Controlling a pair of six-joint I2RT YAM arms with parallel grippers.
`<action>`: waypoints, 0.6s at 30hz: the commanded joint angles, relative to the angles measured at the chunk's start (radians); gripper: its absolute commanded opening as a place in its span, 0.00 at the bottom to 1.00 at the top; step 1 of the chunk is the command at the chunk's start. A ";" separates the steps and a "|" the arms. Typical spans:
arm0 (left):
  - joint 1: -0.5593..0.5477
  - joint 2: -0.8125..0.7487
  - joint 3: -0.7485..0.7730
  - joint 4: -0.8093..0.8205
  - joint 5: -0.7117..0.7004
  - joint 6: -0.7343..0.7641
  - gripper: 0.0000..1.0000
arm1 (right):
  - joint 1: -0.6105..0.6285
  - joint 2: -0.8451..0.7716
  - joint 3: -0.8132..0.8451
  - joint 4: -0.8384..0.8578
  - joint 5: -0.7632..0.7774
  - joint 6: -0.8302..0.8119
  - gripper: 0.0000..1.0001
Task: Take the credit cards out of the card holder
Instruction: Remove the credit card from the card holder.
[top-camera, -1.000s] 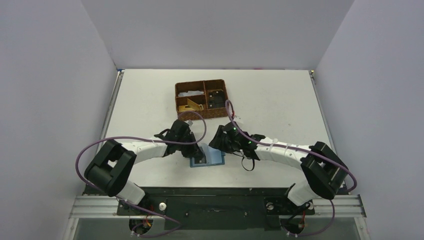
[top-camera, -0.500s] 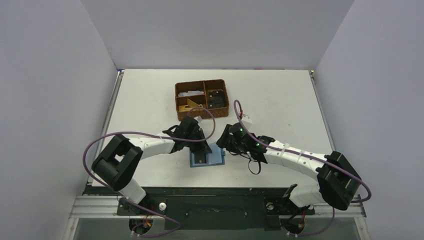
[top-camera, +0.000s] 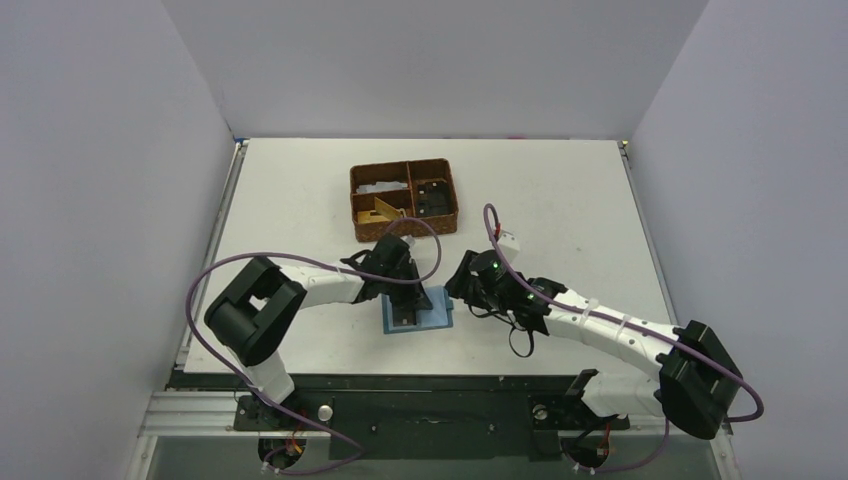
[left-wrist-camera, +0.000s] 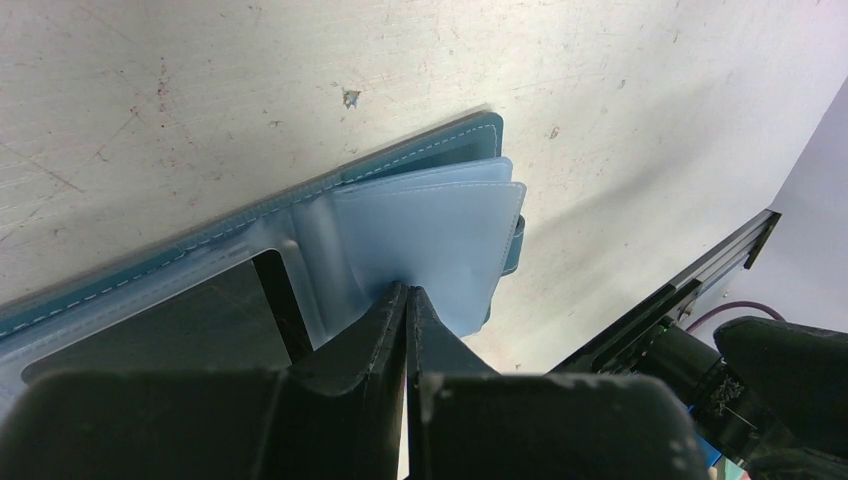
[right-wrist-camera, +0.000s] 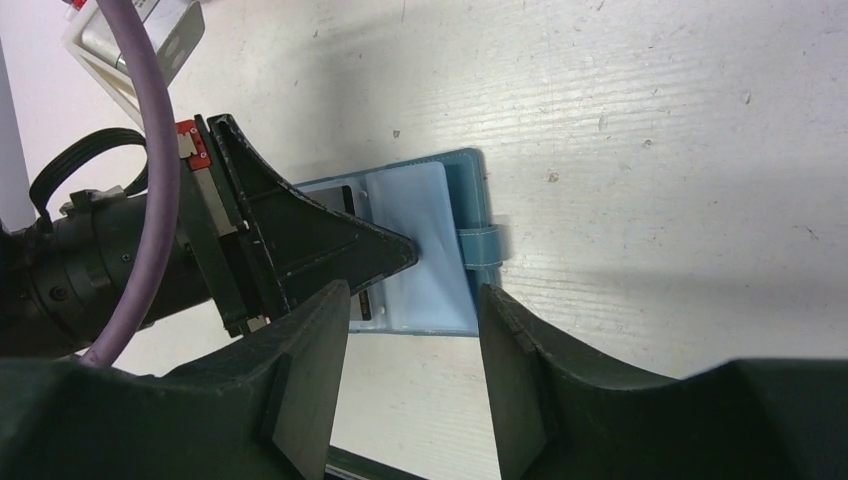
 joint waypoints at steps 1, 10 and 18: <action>-0.011 -0.011 0.022 0.013 -0.034 0.005 0.00 | -0.005 -0.022 0.002 -0.009 0.032 -0.009 0.47; -0.001 -0.081 0.041 -0.056 -0.055 0.035 0.00 | -0.001 -0.006 0.024 -0.019 0.026 -0.020 0.47; 0.030 -0.153 0.035 -0.100 -0.062 0.064 0.00 | 0.012 0.018 0.057 -0.023 0.023 -0.030 0.48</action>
